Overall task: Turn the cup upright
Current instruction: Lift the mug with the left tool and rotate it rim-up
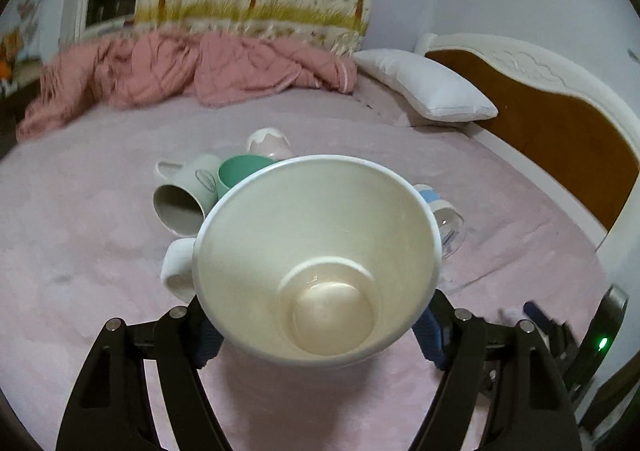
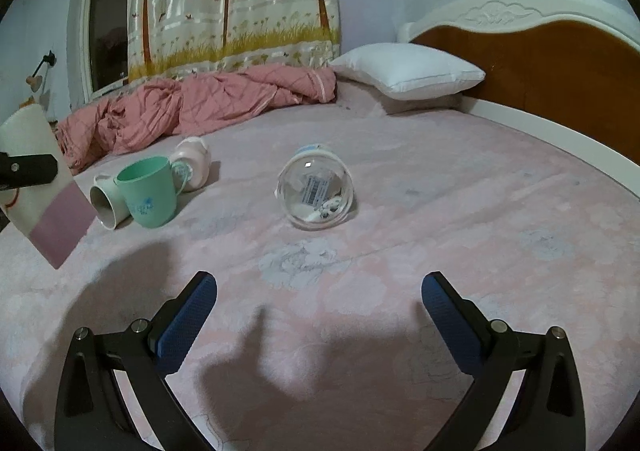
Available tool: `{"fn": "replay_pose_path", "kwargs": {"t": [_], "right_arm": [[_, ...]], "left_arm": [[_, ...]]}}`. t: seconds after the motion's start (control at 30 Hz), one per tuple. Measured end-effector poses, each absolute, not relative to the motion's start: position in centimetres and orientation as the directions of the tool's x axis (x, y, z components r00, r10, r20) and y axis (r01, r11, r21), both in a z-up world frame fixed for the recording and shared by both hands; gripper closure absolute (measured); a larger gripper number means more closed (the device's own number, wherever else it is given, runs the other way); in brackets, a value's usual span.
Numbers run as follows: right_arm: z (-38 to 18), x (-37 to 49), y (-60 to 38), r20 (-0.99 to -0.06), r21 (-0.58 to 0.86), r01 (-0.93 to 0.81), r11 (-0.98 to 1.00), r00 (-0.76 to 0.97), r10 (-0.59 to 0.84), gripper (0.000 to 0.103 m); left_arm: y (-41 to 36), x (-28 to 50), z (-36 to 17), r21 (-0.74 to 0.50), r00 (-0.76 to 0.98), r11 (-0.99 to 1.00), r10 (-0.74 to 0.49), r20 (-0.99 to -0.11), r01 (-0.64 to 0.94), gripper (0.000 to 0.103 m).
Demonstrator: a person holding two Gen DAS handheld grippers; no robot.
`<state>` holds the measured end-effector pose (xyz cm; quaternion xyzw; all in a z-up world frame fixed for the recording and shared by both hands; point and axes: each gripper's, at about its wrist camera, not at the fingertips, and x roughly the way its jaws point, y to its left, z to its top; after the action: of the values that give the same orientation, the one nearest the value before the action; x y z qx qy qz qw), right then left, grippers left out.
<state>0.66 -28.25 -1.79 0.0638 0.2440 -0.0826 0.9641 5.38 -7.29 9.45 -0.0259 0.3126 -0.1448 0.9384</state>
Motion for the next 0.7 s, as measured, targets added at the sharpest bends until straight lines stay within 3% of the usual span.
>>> {"fn": "replay_pose_path", "kwargs": {"t": [0.27, 0.57, 0.7], "right_arm": [[-1.8, 0.7, -28.1, -0.487, 0.078, 0.182, 0.980, 0.865, -0.121, 0.000], [-2.0, 1.0, -27.9, -0.495, 0.067, 0.175, 0.982, 0.861, -0.120, 0.000], [-2.1, 1.0, -27.7, -0.498, 0.061, 0.175, 0.983, 0.858, -0.122, 0.000]], "left_arm": [[-7.1, 5.3, 5.9, -0.169, 0.746, 0.955, -0.297, -0.596, 0.244, 0.027], [-9.5, 5.3, 4.1, 0.088, 0.767, 0.958, -0.161, -0.622, 0.272, 0.027], [-9.5, 5.8, 2.6, 0.081, 0.725, 0.952, -0.167, -0.668, 0.294, 0.027]]}}
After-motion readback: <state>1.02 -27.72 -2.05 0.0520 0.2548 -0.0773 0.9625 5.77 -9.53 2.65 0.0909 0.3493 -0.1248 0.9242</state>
